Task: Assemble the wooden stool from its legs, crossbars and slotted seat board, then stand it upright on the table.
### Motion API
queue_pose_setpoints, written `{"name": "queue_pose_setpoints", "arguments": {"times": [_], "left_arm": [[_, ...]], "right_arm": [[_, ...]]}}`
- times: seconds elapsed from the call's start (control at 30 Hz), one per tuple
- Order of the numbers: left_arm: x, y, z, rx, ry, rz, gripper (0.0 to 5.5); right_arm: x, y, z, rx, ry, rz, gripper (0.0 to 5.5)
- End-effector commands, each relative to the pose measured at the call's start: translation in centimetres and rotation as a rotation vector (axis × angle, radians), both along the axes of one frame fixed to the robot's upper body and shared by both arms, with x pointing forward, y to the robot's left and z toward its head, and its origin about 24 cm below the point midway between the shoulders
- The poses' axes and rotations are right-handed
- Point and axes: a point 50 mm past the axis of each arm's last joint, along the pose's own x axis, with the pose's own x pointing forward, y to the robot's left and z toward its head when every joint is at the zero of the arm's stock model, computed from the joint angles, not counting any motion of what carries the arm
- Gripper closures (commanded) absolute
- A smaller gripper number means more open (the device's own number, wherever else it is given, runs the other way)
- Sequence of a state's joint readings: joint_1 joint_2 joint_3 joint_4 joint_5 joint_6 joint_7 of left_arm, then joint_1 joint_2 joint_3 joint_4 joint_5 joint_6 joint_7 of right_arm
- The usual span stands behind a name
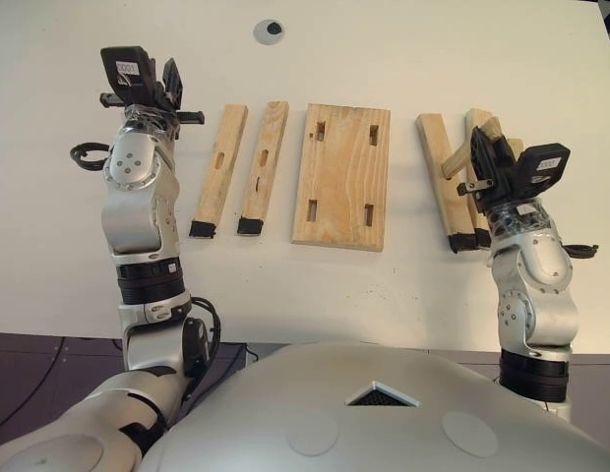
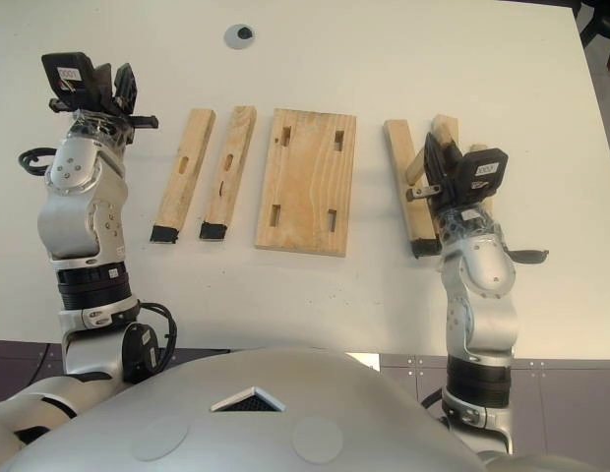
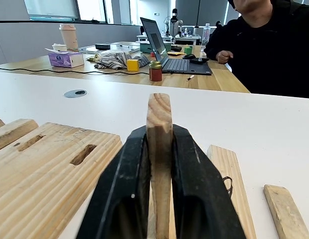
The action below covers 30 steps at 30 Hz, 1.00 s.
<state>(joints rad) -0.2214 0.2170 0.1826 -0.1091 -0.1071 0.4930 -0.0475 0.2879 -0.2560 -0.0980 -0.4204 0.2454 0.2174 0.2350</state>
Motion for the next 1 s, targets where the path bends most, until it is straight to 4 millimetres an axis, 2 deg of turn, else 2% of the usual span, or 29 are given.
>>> {"name": "queue_pose_setpoints", "arguments": {"times": [0.03,0.3,0.53,0.7,1.0], "left_arm": [[-0.2,0.1,-0.2,-0.002,-0.004,0.023,4.23],[-1.2,-0.2,-0.9,-0.032,-0.006,0.08,4.23],[-2.6,-0.8,-2.1,-0.084,-0.007,0.169,4.23],[-2.9,-1.1,-2.7,-0.1,-0.004,0.192,4.23],[-2.8,-1.0,-2.7,-0.105,-0.012,0.203,4.23]], "right_arm": [[-0.6,-0.6,-2.0,-0.025,0.135,0.019,4.62],[0.2,-1.7,-1.3,-0.072,0.162,0.123,3.43],[0.4,-3.0,-1.0,-0.146,0.321,0.314,2.38],[0.4,-4.1,-1.9,-0.167,0.431,0.333,2.32],[0.1,-4.2,-2.4,-0.211,0.535,0.379,2.32]]}}
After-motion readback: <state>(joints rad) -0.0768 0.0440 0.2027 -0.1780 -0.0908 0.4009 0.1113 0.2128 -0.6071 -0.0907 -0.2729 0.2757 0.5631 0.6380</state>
